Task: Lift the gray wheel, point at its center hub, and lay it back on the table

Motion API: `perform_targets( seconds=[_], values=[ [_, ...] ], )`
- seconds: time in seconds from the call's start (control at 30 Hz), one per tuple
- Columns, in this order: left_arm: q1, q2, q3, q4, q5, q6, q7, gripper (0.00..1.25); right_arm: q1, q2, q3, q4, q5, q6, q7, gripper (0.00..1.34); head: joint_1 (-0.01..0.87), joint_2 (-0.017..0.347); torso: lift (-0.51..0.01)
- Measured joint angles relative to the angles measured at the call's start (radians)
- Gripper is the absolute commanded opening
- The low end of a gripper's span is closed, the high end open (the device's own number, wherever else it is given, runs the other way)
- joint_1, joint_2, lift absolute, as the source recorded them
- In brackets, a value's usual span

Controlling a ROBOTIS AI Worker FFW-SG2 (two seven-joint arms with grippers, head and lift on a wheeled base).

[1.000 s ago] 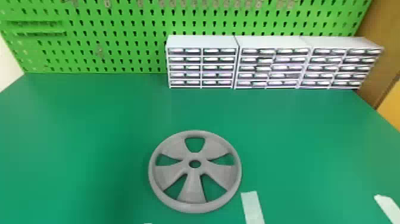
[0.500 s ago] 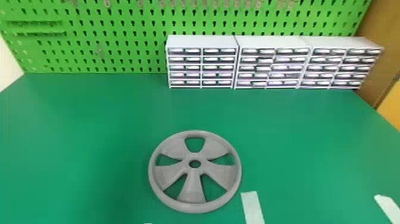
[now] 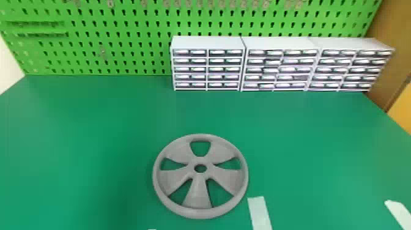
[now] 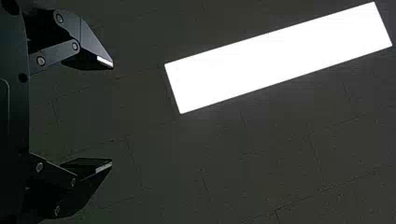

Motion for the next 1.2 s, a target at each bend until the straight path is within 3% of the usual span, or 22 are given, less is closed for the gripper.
perform_targets(
  seconds=[0.83, 1.2],
  values=[
    [-0.004, 0.022, -0.066, 0.002, -0.019, 0.035, 0.014, 0.74, 0.006, -0.018, 0.048, 0.002, 0.009, 0.011, -0.011, 1.13, 0.692, 0.048, -0.096],
    [0.026, 0.022, -0.111, 0.051, -0.017, 0.045, 0.014, 0.74, 0.042, -0.042, 0.053, 0.008, 0.001, 0.039, -0.014, 1.13, 0.692, 0.048, -0.096]
  ],
)
